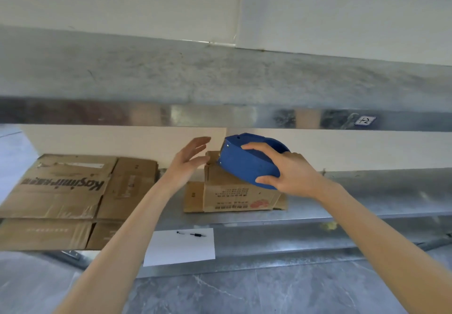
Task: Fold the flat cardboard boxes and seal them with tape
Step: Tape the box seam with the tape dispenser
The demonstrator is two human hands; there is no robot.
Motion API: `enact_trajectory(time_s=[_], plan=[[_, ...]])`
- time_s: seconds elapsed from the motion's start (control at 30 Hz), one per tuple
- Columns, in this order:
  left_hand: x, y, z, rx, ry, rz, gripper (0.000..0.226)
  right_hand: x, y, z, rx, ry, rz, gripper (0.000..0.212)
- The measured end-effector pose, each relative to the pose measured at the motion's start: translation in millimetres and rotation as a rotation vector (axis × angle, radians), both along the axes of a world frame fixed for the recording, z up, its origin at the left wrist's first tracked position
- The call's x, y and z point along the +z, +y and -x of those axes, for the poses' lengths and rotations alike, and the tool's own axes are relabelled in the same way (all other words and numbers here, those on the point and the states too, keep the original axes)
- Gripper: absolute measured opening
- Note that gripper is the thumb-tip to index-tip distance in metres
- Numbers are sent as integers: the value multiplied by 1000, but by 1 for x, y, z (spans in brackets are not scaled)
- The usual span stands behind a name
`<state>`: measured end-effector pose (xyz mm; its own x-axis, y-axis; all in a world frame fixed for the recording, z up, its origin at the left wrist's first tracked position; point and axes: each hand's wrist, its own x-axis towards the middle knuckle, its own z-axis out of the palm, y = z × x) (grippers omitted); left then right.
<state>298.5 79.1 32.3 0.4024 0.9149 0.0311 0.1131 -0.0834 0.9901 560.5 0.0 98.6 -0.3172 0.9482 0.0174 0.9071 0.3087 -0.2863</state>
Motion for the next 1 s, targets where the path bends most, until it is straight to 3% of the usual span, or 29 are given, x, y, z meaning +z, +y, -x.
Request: enact_trajectory(time_s=[0.3,0.67,0.87,1.0], plan=[[34,-5,-26,-215,108,51,42,-1,-16,-1,90,-31,12,81],[28,-8,-30,-215,97,79,34,1,-19,-4,108,11,33,79],[31,-7,-36,-266,-46,255,32,6,-16,-5,98,85,49,79],[31,-4,-34,-227,89,138,31,5,-16,-6,104,87,69,79]])
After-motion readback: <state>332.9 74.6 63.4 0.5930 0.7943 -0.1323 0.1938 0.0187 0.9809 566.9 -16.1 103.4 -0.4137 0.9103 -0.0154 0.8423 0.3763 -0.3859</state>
